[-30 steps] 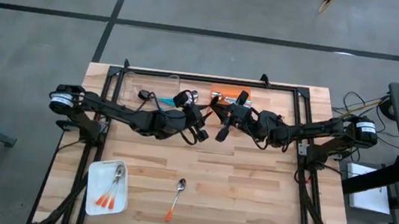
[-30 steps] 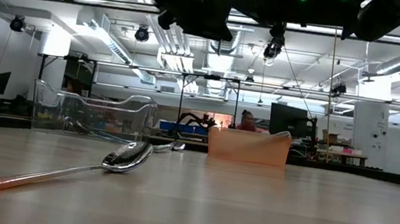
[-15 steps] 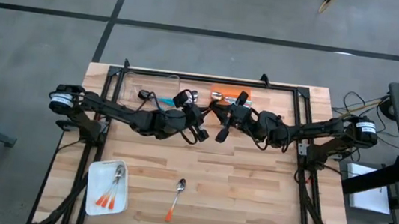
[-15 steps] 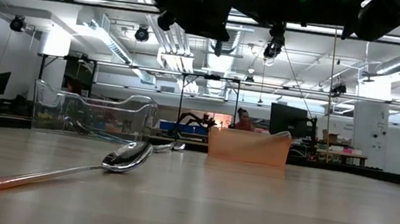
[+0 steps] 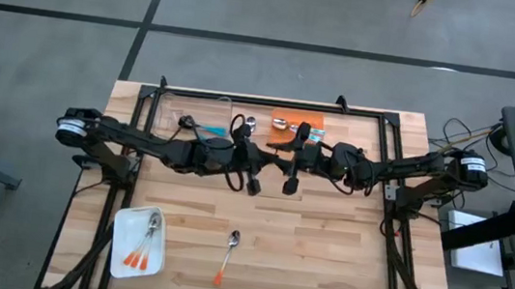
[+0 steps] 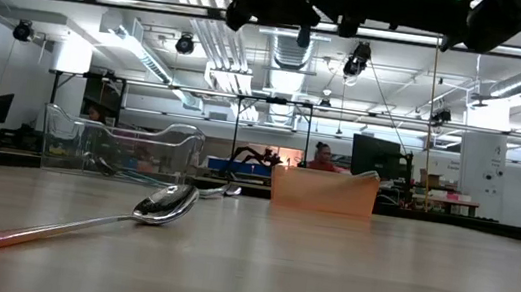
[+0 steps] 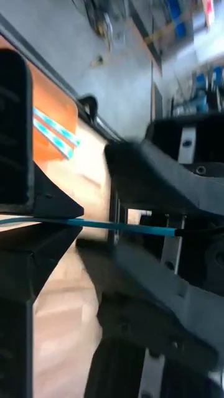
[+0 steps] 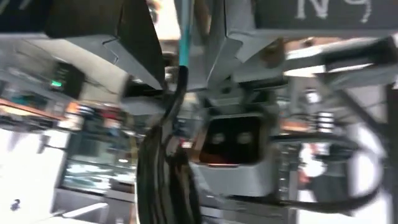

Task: Sort silverware by color (type)
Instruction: Put the blue spoon into the transparent bin

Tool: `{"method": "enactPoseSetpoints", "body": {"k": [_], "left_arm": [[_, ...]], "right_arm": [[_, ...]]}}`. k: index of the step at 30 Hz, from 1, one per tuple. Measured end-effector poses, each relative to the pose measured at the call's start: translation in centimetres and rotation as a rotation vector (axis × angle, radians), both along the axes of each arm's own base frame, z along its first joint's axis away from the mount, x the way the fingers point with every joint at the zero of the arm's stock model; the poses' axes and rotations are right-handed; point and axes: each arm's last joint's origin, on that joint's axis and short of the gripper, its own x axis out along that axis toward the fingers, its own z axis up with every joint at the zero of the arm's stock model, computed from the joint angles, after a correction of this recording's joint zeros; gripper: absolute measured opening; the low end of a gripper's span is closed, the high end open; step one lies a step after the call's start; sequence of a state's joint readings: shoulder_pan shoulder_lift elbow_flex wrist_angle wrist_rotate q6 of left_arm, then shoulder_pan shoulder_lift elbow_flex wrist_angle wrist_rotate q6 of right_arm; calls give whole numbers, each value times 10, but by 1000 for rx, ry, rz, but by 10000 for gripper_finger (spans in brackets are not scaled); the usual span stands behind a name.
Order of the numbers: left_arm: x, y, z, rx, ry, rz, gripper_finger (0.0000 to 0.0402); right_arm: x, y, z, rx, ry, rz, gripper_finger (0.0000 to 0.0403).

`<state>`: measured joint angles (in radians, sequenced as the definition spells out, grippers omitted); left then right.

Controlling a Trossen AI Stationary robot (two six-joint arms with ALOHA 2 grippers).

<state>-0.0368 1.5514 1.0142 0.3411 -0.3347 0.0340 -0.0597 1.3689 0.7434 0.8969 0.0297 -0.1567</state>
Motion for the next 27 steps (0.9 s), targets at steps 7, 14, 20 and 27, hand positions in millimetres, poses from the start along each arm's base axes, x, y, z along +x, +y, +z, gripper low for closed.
{"method": "enactPoseSetpoints", "body": {"k": [7,14,20,27], "left_arm": [[-17,-2,15,-34,33,-81,0],[-21,-2,18,-39,43,-82,0],[-21,-2,18,-61,39,-74,6],[-27,-1,27,-57,14,-62,54]], "right_arm": [[0,3,1,-23,-4,114,66],[0,3,2,-45,-5,111,11],[0,3,1,-49,-2,107,9],[0,2,0,-73,12,52,9]]}}
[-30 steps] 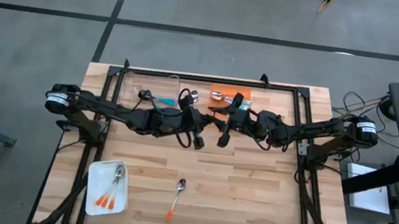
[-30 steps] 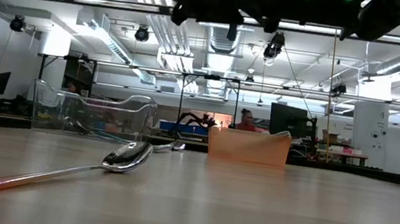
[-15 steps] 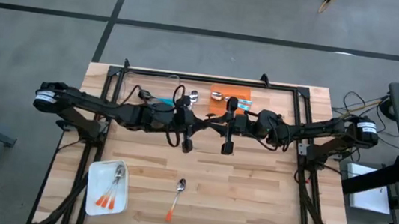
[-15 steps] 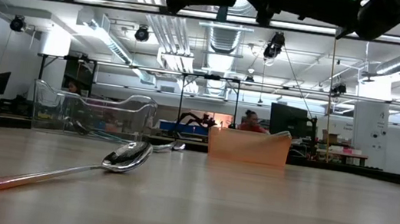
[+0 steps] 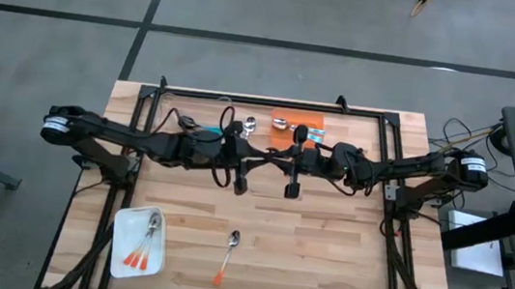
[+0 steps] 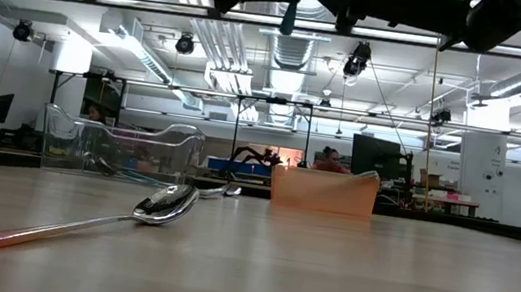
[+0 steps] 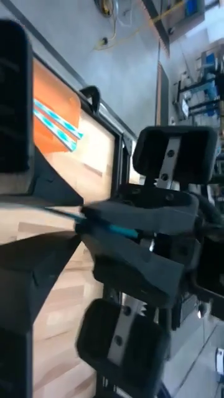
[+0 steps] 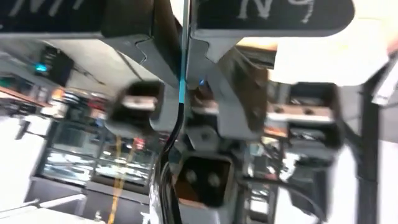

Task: Sort silverware by color (type)
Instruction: Put the blue spoon into the transparent bin

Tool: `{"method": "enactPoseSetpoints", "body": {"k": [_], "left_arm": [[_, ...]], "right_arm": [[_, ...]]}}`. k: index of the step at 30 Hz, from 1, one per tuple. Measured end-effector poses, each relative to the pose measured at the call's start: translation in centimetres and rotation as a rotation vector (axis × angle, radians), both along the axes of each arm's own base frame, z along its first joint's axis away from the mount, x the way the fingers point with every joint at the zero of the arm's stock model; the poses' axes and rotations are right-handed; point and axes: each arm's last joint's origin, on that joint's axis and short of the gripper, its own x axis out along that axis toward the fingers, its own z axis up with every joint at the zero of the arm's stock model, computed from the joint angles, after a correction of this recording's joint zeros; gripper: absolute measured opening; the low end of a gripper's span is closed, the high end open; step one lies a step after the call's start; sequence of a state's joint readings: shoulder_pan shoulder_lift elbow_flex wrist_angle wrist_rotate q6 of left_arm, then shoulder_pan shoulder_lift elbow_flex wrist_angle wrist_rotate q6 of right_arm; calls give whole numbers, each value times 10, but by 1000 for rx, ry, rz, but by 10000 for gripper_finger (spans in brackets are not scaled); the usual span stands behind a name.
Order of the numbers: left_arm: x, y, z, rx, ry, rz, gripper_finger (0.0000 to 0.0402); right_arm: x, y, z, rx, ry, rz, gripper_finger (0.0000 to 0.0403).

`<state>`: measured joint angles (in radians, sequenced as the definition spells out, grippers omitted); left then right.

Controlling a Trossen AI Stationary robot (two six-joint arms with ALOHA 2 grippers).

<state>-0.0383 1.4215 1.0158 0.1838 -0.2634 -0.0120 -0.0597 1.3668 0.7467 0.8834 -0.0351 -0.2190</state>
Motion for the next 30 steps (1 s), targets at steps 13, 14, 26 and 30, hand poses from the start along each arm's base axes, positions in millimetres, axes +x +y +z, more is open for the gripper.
{"method": "enactPoseSetpoints", "body": {"k": [13,14,26,30], "left_arm": [[-3,5,14,40,-101,153,116],[-2,5,15,44,-121,154,115],[13,15,8,56,-212,271,111],[20,16,4,79,-226,272,111]], "right_arm": [[-4,-11,-4,-65,101,-431,9],[-5,-12,-4,-69,106,-456,9],[-5,-13,-5,-88,116,-499,9],[-5,-13,-5,-92,118,-500,9]]}}
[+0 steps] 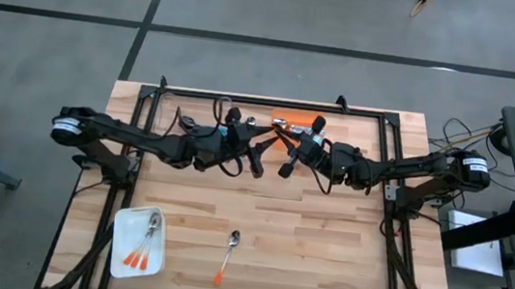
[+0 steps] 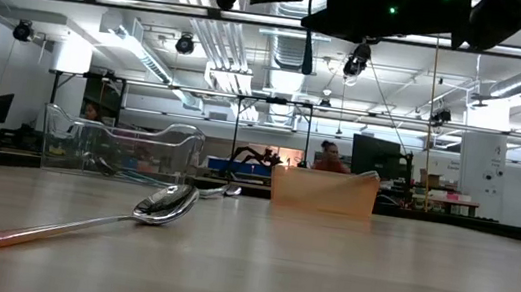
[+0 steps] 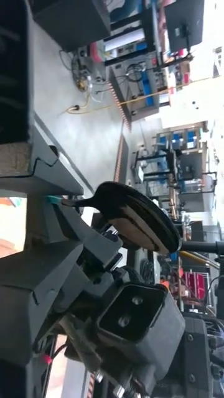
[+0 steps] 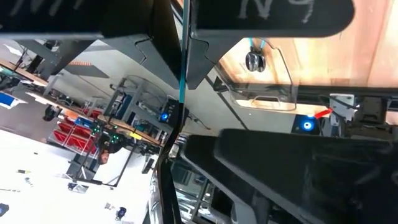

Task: Sort silverware by color (type)
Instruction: Put the blue spoon into the transparent bin

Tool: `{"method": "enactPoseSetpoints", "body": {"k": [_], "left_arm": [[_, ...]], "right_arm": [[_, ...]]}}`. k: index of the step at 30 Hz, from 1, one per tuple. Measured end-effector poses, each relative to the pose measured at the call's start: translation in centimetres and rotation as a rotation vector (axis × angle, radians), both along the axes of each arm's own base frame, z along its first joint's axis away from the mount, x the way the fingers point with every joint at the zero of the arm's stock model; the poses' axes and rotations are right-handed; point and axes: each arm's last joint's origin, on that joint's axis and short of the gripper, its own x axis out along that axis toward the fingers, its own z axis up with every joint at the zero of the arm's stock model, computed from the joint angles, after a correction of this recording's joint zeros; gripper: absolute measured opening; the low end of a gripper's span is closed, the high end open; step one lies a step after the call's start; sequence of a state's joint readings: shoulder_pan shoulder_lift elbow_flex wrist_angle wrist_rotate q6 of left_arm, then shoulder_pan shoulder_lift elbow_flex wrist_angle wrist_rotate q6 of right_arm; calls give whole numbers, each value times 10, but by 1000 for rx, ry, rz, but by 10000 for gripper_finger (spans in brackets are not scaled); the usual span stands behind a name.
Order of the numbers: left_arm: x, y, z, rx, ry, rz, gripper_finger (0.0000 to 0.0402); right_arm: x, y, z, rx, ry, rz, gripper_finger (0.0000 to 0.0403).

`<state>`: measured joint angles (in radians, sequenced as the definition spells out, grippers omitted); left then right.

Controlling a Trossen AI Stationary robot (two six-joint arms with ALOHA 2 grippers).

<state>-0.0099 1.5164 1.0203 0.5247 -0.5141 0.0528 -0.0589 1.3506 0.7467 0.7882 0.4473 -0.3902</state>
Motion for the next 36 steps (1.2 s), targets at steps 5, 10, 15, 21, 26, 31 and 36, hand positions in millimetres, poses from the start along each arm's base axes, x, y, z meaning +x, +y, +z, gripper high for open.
{"method": "enactPoseSetpoints", "body": {"k": [5,10,15,21,26,31,36], "left_arm": [[4,2,0,31,-43,6,111],[8,5,-4,34,-39,5,111],[12,7,-9,32,-54,-8,111],[15,11,-13,37,-47,2,111],[15,13,-13,57,-36,8,111],[15,13,-13,86,-21,10,111],[15,13,-13,114,-5,11,111]], "right_arm": [[0,0,0,-3,3,-2,8],[0,0,-1,-2,5,-6,8],[0,0,-1,-2,5,-8,8],[0,0,-1,-7,12,9,8],[0,0,-2,-15,32,0,8],[0,0,-3,-25,38,-1,8],[1,0,-6,-31,78,4,8]]}}
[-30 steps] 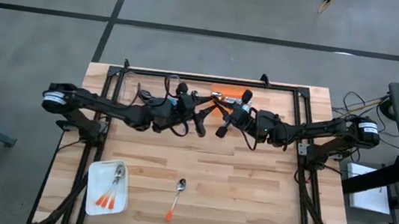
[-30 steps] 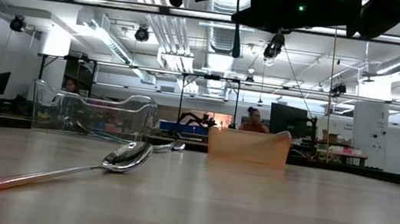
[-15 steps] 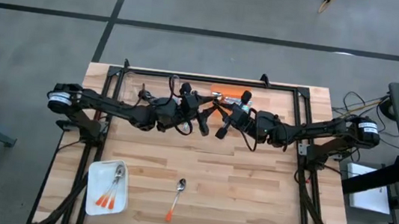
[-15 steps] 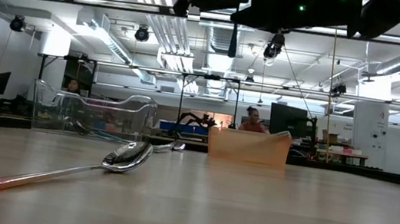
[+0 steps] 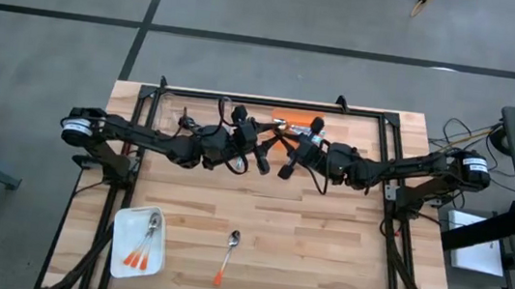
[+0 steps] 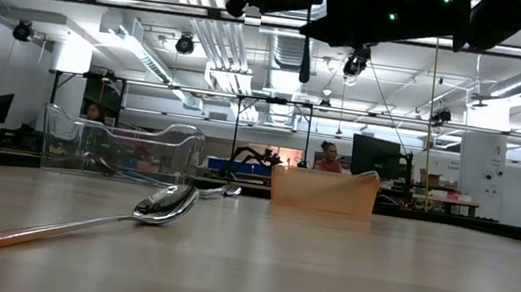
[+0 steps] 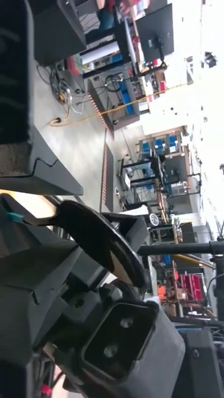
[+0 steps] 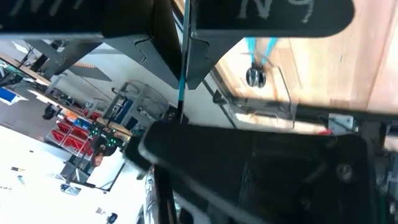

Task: Sort silverware by color (type)
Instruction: Put the blue spoon into the transparent bin

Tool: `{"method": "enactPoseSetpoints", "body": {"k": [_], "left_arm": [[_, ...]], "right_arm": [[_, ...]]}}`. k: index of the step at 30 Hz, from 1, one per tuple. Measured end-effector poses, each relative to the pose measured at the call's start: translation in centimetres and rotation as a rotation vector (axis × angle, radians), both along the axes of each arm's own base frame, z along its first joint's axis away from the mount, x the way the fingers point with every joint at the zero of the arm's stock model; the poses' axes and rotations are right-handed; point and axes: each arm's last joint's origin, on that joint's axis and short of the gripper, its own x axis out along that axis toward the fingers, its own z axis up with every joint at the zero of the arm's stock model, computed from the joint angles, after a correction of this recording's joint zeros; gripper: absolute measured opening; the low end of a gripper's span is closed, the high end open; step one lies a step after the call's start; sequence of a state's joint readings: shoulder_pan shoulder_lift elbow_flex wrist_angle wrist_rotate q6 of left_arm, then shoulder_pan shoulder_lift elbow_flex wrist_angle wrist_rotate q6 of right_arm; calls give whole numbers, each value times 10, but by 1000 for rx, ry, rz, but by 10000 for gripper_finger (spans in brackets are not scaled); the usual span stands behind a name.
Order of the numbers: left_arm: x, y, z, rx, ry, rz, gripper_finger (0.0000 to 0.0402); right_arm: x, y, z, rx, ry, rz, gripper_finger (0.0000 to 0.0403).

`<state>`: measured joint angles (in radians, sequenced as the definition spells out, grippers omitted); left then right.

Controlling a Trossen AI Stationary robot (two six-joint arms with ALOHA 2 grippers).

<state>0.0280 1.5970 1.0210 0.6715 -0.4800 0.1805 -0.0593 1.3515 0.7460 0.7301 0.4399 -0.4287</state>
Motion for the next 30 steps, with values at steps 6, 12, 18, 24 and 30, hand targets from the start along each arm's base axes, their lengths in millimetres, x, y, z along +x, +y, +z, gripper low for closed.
{"method": "enactPoseSetpoints", "body": {"k": [6,12,18,24,30], "left_arm": [[0,0,0,19,13,-1,111],[-3,-2,3,52,47,-8,111],[-13,-6,6,76,164,-21,111],[-20,-11,12,82,198,-138,111],[-23,-13,16,71,182,-196,111]], "right_arm": [[0,0,-2,-12,25,2,8],[0,1,-3,-20,48,51,8],[-2,2,-5,-16,114,159,8],[-3,0,0,51,158,256,8],[1,-1,1,86,213,264,8]]}}
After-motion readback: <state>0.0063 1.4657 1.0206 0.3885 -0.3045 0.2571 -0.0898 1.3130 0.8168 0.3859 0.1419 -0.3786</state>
